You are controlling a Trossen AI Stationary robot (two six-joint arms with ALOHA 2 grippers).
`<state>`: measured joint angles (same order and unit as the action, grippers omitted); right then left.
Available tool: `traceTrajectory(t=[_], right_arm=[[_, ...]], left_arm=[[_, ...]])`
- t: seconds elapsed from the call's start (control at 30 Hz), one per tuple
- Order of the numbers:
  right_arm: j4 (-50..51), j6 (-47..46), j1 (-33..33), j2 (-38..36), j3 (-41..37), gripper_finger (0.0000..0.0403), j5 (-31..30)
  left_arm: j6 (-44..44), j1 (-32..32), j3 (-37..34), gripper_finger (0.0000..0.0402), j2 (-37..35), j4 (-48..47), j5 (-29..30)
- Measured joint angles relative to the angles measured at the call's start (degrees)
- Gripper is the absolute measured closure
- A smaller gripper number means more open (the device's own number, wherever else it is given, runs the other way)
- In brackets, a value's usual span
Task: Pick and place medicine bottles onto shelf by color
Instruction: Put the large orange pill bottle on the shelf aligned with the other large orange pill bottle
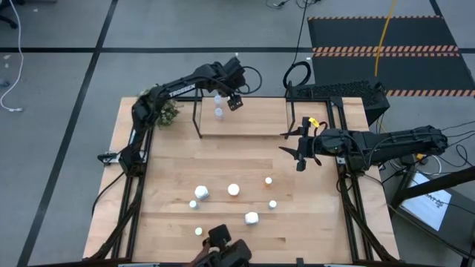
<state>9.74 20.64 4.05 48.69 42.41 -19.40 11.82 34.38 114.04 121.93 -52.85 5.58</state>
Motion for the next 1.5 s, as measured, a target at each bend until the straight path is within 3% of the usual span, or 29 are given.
traceTrajectory(t=[0.27, 0.47, 0.67, 0.87, 1.23, 1.4, 1.5], right_arm=[[0.3, -0.5, 0.0, 0.0, 0.0, 0.02, 0.0], [2.7, -2.6, 0.0, 0.0, 0.0, 0.02, 0.0], [5.4, -6.7, 0.0, 0.0, 0.0, 0.02, 0.0], [7.6, -11.2, 0.0, 0.0, 0.0, 0.02, 0.2], [9.3, -22.7, 1.9, 0.0, -2.0, 0.02, 0.2], [6.6, -26.4, 4.2, 0.1, -4.9, 0.02, 0.3], [5.3, -27.9, 5.8, 0.4, -5.2, 0.02, 0.3]], left_arm=[[-5.9, -5.6, 0.0, 0.0112, -6.6, -4.5, 1.1], [-9.0, -16.0, 0.0, 0.0112, -9.5, -7.7, 2.5], [-12.4, -27.4, -2.5, 0.0112, -10.4, -6.2, 10.4], [-16.8, -34.2, -12.3, 0.0112, -12.2, 0.2, 16.3], [-25.3, -39.4, -37.2, 0.0112, -26.3, 23.3, 15.4], [-27.6, -43.4, -44.6, 0.0112, -31.7, 33.9, 15.3], [-29.5, -45.9, -46.1, 0.0112, -32.6, 34.7, 15.2]])
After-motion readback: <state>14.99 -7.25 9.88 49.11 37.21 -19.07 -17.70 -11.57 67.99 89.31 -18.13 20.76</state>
